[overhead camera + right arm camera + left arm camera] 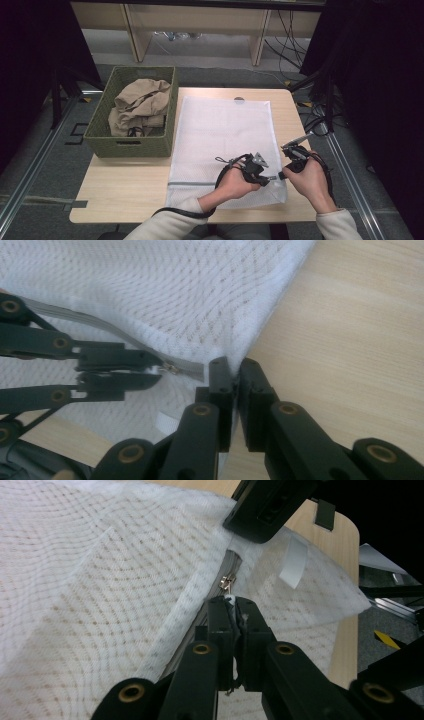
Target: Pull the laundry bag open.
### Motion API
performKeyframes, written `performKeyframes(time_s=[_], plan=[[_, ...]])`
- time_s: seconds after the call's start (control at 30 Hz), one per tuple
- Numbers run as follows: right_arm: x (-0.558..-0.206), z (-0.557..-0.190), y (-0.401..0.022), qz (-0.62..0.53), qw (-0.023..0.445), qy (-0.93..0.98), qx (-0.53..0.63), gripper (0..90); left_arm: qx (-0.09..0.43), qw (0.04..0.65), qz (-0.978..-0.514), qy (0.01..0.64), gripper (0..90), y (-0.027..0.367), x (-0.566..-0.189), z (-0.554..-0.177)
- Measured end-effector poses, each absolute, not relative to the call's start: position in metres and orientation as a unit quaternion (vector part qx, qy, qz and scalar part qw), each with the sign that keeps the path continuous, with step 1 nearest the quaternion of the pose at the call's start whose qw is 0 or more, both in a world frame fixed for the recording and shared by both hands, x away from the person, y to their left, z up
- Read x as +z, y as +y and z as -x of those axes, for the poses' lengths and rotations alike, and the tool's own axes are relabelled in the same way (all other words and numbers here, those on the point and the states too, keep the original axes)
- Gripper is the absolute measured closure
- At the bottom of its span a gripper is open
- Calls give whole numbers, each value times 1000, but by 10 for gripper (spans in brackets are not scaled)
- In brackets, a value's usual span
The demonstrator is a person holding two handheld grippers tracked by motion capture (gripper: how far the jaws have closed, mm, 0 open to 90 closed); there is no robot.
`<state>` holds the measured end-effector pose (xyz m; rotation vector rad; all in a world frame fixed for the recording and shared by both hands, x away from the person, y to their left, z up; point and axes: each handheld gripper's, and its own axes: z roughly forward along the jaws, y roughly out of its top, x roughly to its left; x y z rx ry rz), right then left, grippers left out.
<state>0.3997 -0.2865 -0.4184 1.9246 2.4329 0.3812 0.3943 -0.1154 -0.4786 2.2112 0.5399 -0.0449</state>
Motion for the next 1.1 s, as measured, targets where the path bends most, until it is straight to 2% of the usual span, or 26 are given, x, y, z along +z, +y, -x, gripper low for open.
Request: performKeyframes(time_s=[0.07,0.53,0.57,1.1], plan=[[-420,-401,-288,-603,19,787,132,865,-13,416,-883,217,866,-113,-478,-395],[-422,-400,-287,-614,15,778,132,864,-20,416,-881,225,866,-103,-478,-394],[-424,-402,-290,-594,28,791,143,864,-18,415,-881,224,866,-103,-478,-393],[-423,-401,-292,-607,15,784,131,864,-21,416,-881,225,867,-94,-476,-393]])
